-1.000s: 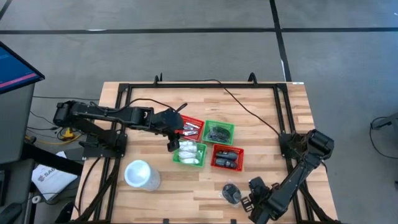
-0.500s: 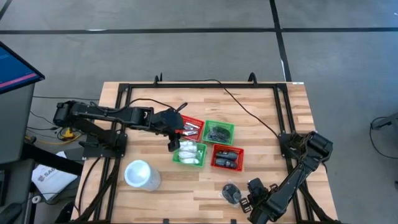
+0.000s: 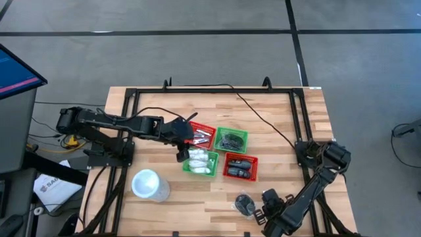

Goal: Pick & Place Travel size toiletries
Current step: Put the silver nail cutter into the top left red bin

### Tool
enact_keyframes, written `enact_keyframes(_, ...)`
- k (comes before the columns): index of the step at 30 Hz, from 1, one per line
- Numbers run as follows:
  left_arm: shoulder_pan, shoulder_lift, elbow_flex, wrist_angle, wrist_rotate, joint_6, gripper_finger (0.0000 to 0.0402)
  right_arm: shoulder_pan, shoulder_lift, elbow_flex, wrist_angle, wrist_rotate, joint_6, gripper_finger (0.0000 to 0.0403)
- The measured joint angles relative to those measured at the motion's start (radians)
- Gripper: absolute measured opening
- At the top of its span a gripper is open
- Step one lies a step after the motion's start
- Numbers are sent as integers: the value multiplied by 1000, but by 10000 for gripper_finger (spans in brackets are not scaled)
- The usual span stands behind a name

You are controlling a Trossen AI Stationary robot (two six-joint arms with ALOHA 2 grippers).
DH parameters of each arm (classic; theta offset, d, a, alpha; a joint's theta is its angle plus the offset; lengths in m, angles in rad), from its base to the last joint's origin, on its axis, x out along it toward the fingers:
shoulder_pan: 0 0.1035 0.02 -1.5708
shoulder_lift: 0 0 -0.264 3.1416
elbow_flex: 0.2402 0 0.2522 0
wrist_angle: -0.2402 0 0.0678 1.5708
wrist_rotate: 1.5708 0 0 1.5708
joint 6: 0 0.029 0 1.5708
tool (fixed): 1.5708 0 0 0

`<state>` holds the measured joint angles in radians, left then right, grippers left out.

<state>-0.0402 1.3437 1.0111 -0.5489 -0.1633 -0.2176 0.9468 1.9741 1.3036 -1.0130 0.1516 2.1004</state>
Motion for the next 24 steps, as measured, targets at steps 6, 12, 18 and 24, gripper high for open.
enact_keyframes(6,0,0,0,36,-2,1,131,0,9,-32,35,-1,-2,108)
enact_keyframes(12,0,0,0,44,-1,1,131,0,3,-66,60,3,-5,108)
enact_keyframes(18,0,0,0,51,-1,2,131,0,4,-76,68,4,-9,78)
enact_keyframes(24,0,0,0,53,-1,3,131,0,5,-77,68,3,-88,45)
